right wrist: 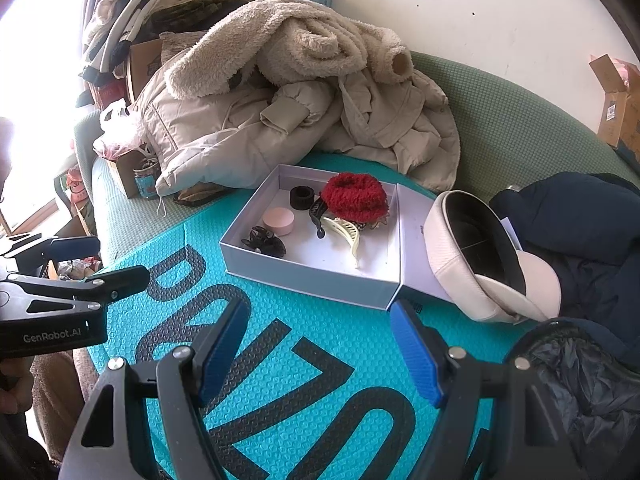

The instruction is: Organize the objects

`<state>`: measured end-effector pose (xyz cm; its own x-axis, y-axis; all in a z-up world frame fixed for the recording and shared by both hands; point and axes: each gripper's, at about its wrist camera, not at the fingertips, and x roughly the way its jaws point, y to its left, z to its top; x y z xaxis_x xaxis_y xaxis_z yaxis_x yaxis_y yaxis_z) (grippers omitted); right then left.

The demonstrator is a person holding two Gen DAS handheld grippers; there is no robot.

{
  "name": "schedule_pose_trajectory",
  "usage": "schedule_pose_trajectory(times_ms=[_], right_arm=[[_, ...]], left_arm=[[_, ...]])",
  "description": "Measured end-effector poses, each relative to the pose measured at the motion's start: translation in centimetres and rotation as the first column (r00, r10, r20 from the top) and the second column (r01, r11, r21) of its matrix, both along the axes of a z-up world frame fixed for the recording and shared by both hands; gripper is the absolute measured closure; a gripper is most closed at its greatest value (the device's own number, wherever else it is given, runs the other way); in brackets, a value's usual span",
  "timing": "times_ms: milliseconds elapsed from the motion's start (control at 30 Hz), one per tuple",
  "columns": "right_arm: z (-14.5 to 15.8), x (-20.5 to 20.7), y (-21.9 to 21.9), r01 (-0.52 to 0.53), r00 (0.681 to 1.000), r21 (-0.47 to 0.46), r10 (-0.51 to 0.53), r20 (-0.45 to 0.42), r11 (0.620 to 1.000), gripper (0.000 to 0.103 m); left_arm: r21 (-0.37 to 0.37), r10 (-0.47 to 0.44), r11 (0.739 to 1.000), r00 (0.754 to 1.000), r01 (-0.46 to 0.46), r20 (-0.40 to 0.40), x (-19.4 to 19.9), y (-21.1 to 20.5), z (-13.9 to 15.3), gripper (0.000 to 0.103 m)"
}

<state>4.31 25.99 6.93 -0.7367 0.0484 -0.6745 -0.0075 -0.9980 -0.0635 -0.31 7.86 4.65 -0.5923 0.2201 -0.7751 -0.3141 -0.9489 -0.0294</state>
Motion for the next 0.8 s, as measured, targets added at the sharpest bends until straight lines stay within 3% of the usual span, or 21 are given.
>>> schedule_pose_trajectory(times_ms=[800], right_arm=[[-0.76,0.07,-0.23,-0.005,0.999,0.004,0.005,0.032,1.000,0.029]], left_arm=[[0.005,0.002,1.000,1.000,-0.002,0.015,0.23,0.43,-0.80,0.026]])
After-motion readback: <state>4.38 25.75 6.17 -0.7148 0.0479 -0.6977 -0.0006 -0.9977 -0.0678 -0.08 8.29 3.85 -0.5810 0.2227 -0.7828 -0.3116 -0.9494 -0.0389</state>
